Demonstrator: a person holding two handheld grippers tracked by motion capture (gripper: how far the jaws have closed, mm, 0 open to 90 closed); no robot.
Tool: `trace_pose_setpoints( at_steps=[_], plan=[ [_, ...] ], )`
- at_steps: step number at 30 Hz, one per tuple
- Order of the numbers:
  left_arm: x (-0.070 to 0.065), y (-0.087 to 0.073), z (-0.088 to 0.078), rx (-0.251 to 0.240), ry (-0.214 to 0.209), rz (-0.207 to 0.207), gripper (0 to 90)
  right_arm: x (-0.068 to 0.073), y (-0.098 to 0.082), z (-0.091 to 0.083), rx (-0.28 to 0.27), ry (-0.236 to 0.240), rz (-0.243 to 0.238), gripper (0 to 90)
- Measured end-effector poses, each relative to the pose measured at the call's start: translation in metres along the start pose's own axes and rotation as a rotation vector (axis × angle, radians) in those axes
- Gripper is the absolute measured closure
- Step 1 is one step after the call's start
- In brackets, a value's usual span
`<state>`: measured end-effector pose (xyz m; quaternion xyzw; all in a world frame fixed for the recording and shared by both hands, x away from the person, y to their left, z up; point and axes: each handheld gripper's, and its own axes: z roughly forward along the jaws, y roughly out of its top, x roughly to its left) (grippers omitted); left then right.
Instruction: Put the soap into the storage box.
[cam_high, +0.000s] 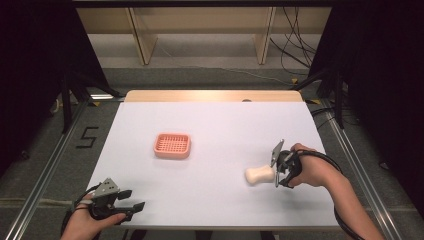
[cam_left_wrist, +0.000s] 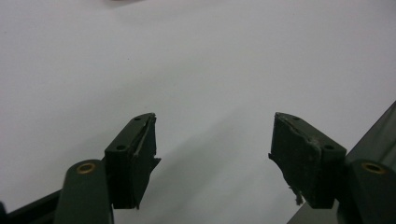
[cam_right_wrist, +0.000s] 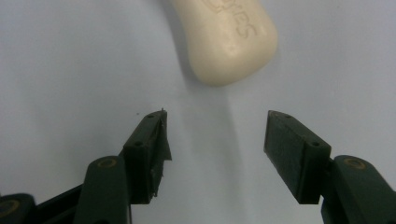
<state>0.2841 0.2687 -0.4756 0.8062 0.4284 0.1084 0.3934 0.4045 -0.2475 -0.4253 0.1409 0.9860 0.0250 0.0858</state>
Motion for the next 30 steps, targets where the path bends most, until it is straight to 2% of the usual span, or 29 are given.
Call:
trace_pose_setpoints(
  at_steps=[2, 4, 8, 9, 10, 11, 12, 13, 14, 15, 16, 17, 19, 20, 24, 25, 27, 29, 30],
  plan=[
    [0.000, 0.000, 0.000, 0.000, -0.002, 0.002, 31.0, -0.002, 0.004, 0.001, 0.001, 0.004, -0.013, 39.3],
    [0.000, 0.000, 0.000, 0.006, 0.020, 0.009, 31.0, -0.004, 0.009, 0.002, -0.002, 0.008, -0.017, 38.7],
    [0.001, 0.000, 0.000, 0.007, 0.018, 0.011, 31.0, -0.005, 0.016, 0.004, 0.008, 0.011, -0.031, 37.3],
    [0.001, 0.000, 0.000, 0.008, 0.017, 0.012, 31.0, -0.009, 0.020, 0.006, 0.007, 0.024, -0.074, 36.1],
    [0.001, 0.000, 0.000, 0.008, 0.017, 0.012, 31.0, -0.007, 0.022, 0.006, 0.011, 0.029, -0.046, 35.8],
    [0.001, 0.000, 0.000, 0.008, 0.017, 0.012, 31.0, -0.008, 0.024, 0.006, 0.014, 0.032, -0.063, 35.7],
    [0.000, 0.000, 0.000, 0.001, -0.005, 0.004, 31.0, -0.009, 0.027, 0.007, 0.002, 0.026, -0.097, 35.5],
    [0.000, 0.000, 0.000, 0.003, -0.003, 0.006, 31.0, -0.008, 0.029, 0.007, 0.008, 0.022, -0.091, 35.3],
    [0.000, 0.000, 0.000, 0.002, -0.003, 0.006, 31.0, -0.006, 0.030, 0.007, 0.013, 0.035, -0.063, 35.1],
    [0.000, 0.000, 0.000, 0.002, -0.003, 0.006, 31.0, -0.007, 0.033, 0.007, 0.015, 0.048, -0.076, 35.0],
    [0.000, 0.000, 0.000, 0.000, -0.003, 0.005, 31.0, -0.007, 0.033, 0.007, 0.015, 0.048, -0.076, 35.0],
    [0.000, 0.000, 0.000, 0.003, -0.003, 0.006, 31.0, -0.007, 0.038, 0.008, 0.011, 0.031, -0.121, 34.6],
    [-0.001, 0.000, 0.000, 0.003, -0.004, 0.005, 31.0, -0.007, 0.041, 0.009, 0.011, 0.048, -0.108, 34.4],
    [-0.001, 0.000, 0.000, 0.004, -0.004, 0.005, 31.0, -0.007, 0.043, 0.010, 0.006, 0.039, -0.128, 34.3],
    [-0.001, 0.000, 0.000, 0.004, -0.006, 0.007, 31.0, -0.008, 0.049, 0.012, -0.002, 0.041, -0.149, 34.1],
    [-0.001, 0.000, 0.000, 0.004, -0.006, 0.007, 31.0, -0.009, 0.052, 0.014, -0.007, 0.041, -0.178, 33.9],
    [0.000, 0.000, 0.000, 0.015, 0.000, 0.006, 30.9, -0.008, 0.054, 0.014, -0.004, 0.032, -0.173, 33.9],
    [-0.001, -0.001, 0.001, 0.006, 0.011, -0.002, 31.0, -0.008, 0.056, 0.015, 0.003, 0.049, -0.163, 33.8],
    [-0.001, 0.000, 0.001, 0.008, 0.009, 0.000, 31.0, -0.008, 0.057, 0.016, -0.006, 0.034, -0.193, 33.6]
  ],
)
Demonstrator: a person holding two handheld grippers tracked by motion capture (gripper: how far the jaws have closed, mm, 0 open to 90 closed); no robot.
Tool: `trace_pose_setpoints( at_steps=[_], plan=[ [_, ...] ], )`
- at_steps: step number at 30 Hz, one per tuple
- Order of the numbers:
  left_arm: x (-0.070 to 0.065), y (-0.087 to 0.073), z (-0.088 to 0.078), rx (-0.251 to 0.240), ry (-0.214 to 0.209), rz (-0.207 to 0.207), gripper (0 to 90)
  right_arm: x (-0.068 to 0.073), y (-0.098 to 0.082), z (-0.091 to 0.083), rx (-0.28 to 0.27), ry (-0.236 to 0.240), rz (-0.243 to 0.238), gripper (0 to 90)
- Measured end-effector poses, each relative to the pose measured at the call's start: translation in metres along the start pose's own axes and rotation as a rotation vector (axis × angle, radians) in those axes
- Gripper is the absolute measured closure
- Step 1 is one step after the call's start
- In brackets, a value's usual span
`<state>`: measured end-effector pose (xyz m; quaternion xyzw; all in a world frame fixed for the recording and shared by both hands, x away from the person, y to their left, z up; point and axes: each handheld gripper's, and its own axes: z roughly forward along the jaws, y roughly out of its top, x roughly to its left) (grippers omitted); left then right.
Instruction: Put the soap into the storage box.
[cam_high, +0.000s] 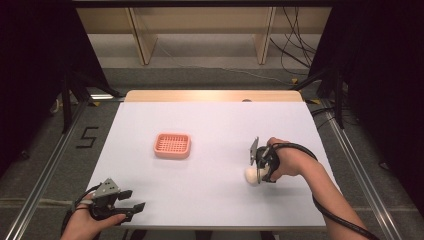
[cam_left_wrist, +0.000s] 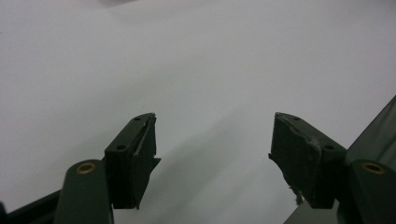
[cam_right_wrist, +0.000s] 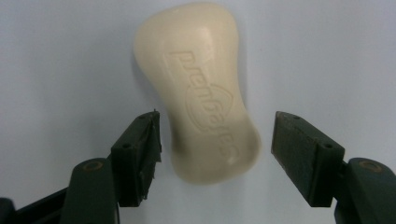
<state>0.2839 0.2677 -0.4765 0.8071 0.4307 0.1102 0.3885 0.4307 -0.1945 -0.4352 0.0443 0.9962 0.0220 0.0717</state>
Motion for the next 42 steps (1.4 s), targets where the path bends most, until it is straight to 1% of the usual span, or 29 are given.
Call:
trace_pose_setpoints(
  at_steps=[1, 2, 3, 6, 7, 8, 9, 11, 12, 13, 14, 15, 16, 17, 19, 20, 23, 24, 26, 27, 32, 33, 35, 36, 37, 39, 40, 41, 42],
  plan=[
    [0.000, 0.000, 0.000, -0.001, 0.000, 0.000, 31.0, 0.001, 0.001, 0.000, 0.008, 0.010, 0.014, 33.5],
    [0.000, 0.000, -0.001, 0.002, -0.008, 0.002, 30.9, 0.001, 0.002, 0.001, 0.010, 0.013, 0.013, 33.4],
    [-0.001, 0.000, -0.001, 0.000, -0.020, -0.003, 30.9, -0.001, 0.003, 0.002, 0.007, 0.015, -0.010, 33.4],
    [-0.001, 0.000, -0.001, 0.000, -0.020, -0.001, 30.9, 0.000, 0.006, 0.005, 0.009, 0.017, -0.005, 33.4],
    [0.000, 0.001, -0.002, 0.005, -0.015, 0.018, 30.9, -0.002, 0.008, 0.007, 0.011, 0.024, -0.019, 33.4],
    [0.000, 0.001, -0.002, 0.004, -0.015, 0.019, 30.9, -0.002, 0.008, 0.007, 0.011, 0.024, -0.019, 33.4],
    [0.000, 0.000, -0.001, 0.000, -0.020, -0.002, 30.9, -0.003, 0.008, 0.010, 0.007, 0.026, -0.034, 33.4],
    [0.000, 0.000, -0.001, 0.000, -0.021, -0.002, 30.9, -0.003, 0.009, 0.011, 0.010, 0.025, -0.036, 33.6],
    [0.000, 0.000, -0.001, 0.001, -0.021, -0.002, 30.9, 0.000, 0.009, 0.011, 0.046, 0.044, 0.022, 34.1],
    [0.000, 0.000, -0.001, 0.000, -0.022, -0.002, 30.9, -0.003, 0.009, 0.013, 0.023, 0.035, -0.021, 34.4],
    [0.000, 0.000, -0.001, 0.000, -0.022, -0.002, 30.9, -0.003, 0.009, 0.013, 0.023, 0.035, -0.021, 34.4],
    [0.000, 0.000, -0.001, 0.002, -0.019, 0.003, 30.9, -0.005, 0.010, 0.014, 0.021, 0.040, -0.041, 35.1],
    [0.000, 0.000, -0.001, -0.002, -0.021, 0.013, 30.9, -0.004, 0.010, 0.014, 0.033, 0.041, -0.026, 36.3],
    [0.000, 0.000, -0.001, 0.000, -0.020, 0.014, 30.9, -0.004, 0.010, 0.015, 0.034, 0.044, -0.041, 37.0],
    [0.000, 0.000, -0.001, 0.000, -0.020, 0.014, 30.9, -0.005, 0.010, 0.017, 0.039, 0.064, -0.028, 39.0],
    [0.000, 0.000, -0.001, -0.001, -0.020, 0.013, 30.9, -0.005, 0.010, 0.017, 0.040, 0.053, -0.036, 39.4],
    [0.000, 0.000, -0.001, 0.000, -0.020, 0.014, 30.9, -0.005, 0.010, 0.018, 0.043, 0.064, -0.025, 41.9],
    [0.001, 0.001, -0.002, 0.006, -0.018, 0.022, 30.9, -0.003, 0.011, 0.016, 0.076, 0.089, 0.027, 42.8],
    [0.001, 0.001, -0.002, 0.009, -0.019, 0.024, 30.9, -0.003, 0.011, 0.018, 0.070, 0.088, 0.020, 43.6],
    [0.001, 0.001, -0.002, 0.010, -0.019, 0.026, 30.9, -0.006, 0.012, 0.020, 0.047, 0.072, -0.028, 44.3],
    [0.000, 0.000, -0.001, 0.001, -0.021, 0.015, 30.9, -0.006, 0.012, 0.021, 0.055, 0.084, -0.022, 46.1],
    [0.001, 0.001, -0.002, 0.010, -0.019, 0.028, 30.9, -0.003, 0.013, 0.020, 0.086, 0.107, 0.045, 47.0],
    [0.001, 0.001, -0.002, 0.010, -0.019, 0.027, 30.9, -0.003, 0.013, 0.019, 0.088, 0.093, 0.040, 47.2],
    [0.001, 0.001, -0.002, 0.010, -0.019, 0.027, 30.9, -0.007, 0.013, 0.021, 0.058, 0.094, 0.002, 47.5],
    [0.000, 0.001, -0.002, 0.008, -0.018, 0.028, 30.9, -0.007, 0.013, 0.021, 0.057, 0.093, 0.003, 47.7],
    [0.000, 0.001, -0.001, 0.006, -0.008, 0.024, 30.9, -0.005, 0.013, 0.020, 0.089, 0.111, 0.084, 48.2],
    [0.000, 0.000, -0.001, 0.001, -0.002, 0.021, 30.9, -0.006, 0.013, 0.021, 0.069, 0.113, 0.094, 48.8],
    [0.001, 0.001, -0.001, 0.006, -0.002, 0.027, 30.9, -0.006, 0.013, 0.021, 0.069, 0.113, 0.094, 48.8],
    [0.001, 0.001, -0.002, 0.007, -0.017, 0.026, 30.9, -0.009, 0.013, 0.021, 0.049, 0.110, 0.071, 48.9]
  ],
)
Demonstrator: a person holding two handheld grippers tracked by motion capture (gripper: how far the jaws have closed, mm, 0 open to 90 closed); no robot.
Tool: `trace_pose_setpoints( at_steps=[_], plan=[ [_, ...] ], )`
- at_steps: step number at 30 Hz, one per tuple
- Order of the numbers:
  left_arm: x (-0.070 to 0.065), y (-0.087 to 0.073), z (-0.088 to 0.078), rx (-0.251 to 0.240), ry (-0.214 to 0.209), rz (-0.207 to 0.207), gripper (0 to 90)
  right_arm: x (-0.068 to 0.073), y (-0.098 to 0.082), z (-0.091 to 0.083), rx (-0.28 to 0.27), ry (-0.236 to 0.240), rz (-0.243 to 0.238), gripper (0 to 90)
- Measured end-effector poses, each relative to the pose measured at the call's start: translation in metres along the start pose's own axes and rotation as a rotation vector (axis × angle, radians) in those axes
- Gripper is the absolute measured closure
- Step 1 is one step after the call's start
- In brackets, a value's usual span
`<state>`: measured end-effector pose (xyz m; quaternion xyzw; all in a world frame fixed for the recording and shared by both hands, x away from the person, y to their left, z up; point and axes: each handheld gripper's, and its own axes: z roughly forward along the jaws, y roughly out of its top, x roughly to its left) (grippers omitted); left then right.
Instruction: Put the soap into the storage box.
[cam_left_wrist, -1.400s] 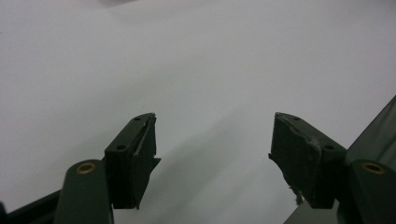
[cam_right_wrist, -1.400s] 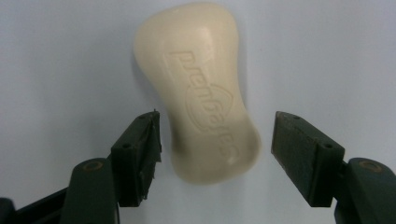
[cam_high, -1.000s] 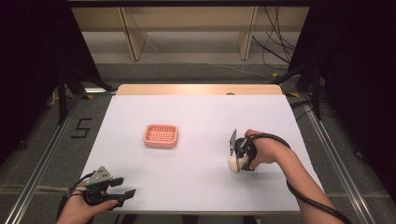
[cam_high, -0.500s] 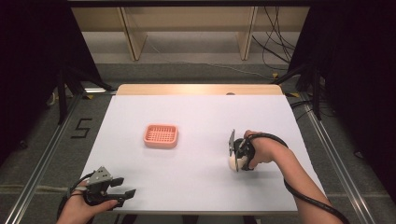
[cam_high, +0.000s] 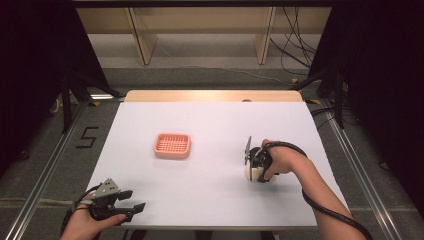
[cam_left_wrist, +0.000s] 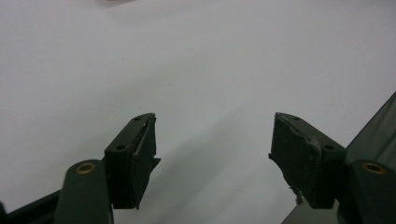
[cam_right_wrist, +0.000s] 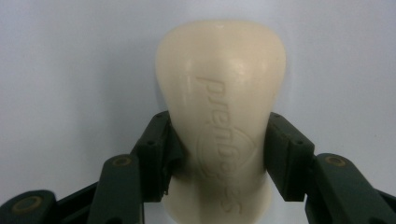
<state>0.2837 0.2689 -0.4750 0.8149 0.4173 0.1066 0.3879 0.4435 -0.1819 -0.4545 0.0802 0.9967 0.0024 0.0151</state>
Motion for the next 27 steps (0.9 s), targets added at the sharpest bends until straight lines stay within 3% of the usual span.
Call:
trace_pose_setpoints(
  at_steps=[7, 12, 16, 26, 27],
  plan=[
    [-0.001, 0.000, 0.001, -0.007, -0.002, -0.014, 30.8, 0.000, -0.005, -0.001, -0.056, 0.019, 0.096, 49.7],
    [-0.001, 0.000, 0.001, -0.006, -0.002, -0.013, 30.8, 0.001, -0.004, -0.005, -0.075, 0.013, 0.118, 50.0],
    [-0.001, 0.000, 0.001, -0.011, -0.003, -0.018, 30.8, 0.001, -0.004, -0.010, -0.083, 0.023, 0.169, 50.1],
    [-0.001, 0.000, 0.002, -0.007, -0.005, -0.029, 30.8, 0.003, -0.004, -0.012, -0.098, 0.023, 0.191, 50.2],
    [0.000, 0.000, 0.002, -0.006, 0.016, -0.025, 30.8, 0.003, -0.004, -0.013, -0.106, 0.018, 0.198, 50.2]
  ],
)
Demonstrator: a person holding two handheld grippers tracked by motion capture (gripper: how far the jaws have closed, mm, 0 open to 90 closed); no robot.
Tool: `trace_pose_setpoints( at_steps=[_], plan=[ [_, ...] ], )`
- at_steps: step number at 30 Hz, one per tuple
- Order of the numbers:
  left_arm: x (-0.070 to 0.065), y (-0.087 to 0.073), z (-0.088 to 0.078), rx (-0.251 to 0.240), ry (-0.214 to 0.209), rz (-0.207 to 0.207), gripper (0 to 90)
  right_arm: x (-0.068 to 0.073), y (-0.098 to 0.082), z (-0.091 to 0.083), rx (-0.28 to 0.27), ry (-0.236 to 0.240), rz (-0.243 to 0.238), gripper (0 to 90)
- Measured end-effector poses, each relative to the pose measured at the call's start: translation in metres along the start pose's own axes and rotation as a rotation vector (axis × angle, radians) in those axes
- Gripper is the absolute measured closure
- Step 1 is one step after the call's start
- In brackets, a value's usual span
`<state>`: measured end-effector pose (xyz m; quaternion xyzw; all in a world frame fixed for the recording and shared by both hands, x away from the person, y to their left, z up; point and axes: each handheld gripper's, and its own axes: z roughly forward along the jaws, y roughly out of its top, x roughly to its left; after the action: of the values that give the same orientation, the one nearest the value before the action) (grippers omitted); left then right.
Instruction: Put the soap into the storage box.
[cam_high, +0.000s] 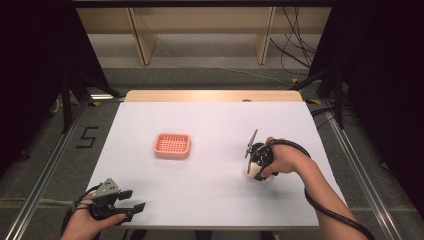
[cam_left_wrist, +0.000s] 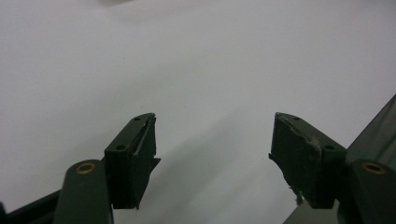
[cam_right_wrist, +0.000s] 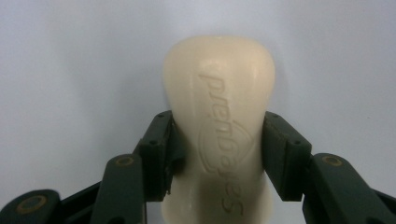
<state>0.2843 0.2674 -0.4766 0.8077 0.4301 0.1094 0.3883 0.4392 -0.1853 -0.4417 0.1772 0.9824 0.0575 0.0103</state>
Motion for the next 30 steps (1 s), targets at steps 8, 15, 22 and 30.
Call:
trace_pose_setpoints(
  at_steps=[8, 15, 22, 30],
  plan=[
    [0.000, 0.000, -0.001, 0.007, -0.013, 0.001, 30.8, 0.001, 0.001, -0.005, -0.037, -0.012, 0.017, 50.3],
    [0.000, 0.000, 0.000, -0.002, -0.017, 0.007, 30.8, 0.001, -0.001, -0.010, -0.093, -0.010, 0.014, 50.3],
    [0.001, 0.000, 0.000, 0.004, 0.003, 0.014, 30.8, 0.002, -0.004, -0.014, -0.149, -0.013, 0.044, 50.3],
    [0.000, 0.000, 0.000, 0.003, 0.002, 0.011, 30.8, 0.002, -0.009, -0.016, -0.233, 0.010, 0.063, 50.4]
  ],
)
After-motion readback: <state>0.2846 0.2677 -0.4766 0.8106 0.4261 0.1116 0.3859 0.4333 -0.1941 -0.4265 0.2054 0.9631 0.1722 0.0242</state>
